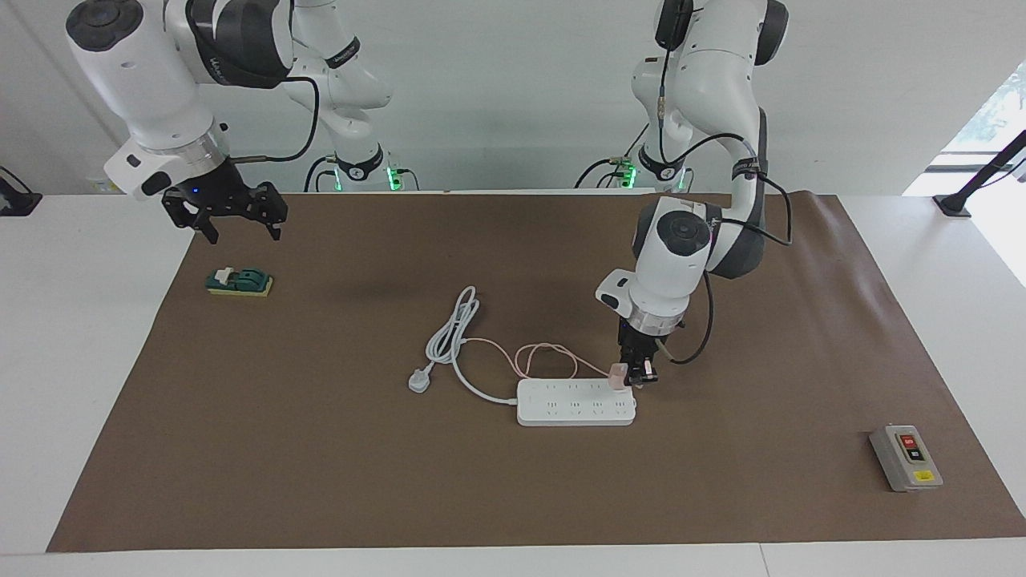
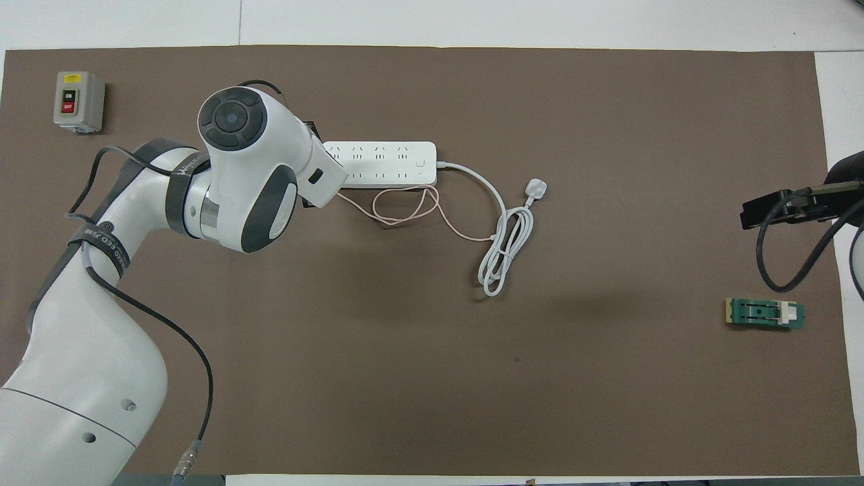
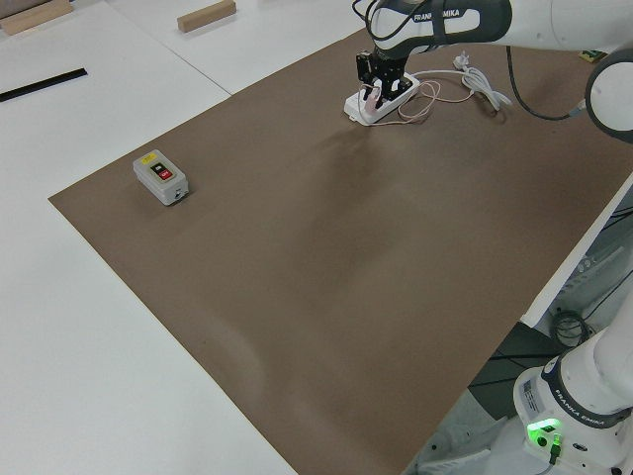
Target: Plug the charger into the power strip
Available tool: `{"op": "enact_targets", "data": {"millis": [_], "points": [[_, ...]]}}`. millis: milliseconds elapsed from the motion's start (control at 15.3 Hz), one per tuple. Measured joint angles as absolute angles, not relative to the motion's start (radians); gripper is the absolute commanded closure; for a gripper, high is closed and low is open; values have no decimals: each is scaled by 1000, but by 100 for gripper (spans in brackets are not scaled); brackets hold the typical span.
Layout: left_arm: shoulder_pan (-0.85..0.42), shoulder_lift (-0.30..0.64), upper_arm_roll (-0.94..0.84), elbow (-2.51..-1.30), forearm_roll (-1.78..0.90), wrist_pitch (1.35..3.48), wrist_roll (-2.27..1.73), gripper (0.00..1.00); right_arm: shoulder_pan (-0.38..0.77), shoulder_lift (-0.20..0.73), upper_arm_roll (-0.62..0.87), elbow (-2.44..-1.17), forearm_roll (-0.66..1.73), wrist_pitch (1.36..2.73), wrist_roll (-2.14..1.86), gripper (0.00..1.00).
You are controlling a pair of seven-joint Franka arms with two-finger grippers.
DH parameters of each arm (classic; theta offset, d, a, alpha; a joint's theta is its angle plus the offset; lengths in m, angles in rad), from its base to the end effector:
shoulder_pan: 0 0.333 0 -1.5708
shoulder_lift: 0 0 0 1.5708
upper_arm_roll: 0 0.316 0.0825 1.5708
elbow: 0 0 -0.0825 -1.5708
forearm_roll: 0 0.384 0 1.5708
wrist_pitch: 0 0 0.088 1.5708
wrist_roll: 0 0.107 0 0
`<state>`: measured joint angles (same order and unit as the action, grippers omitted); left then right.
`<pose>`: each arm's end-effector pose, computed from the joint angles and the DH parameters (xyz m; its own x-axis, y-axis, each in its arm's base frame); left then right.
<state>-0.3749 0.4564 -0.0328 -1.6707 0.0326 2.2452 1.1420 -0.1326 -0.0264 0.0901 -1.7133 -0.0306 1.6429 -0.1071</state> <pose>0.6284 -0.2676 0.3518 0.0044 -0.9993 0.0370 -0.9936 -0.0085 -0.1129 0.5477 -0.0258 0.5778 0.9967 0.0666 -0.0474 0.0680 -0.9973 0.0279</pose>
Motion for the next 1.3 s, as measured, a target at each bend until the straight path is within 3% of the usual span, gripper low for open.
{"op": "enact_targets", "data": {"millis": [1304], "points": [[-375,544,-47,-1509,33,2095,1142,100,-133,-26,90,-1714,-31,1643,-107,0]]}}
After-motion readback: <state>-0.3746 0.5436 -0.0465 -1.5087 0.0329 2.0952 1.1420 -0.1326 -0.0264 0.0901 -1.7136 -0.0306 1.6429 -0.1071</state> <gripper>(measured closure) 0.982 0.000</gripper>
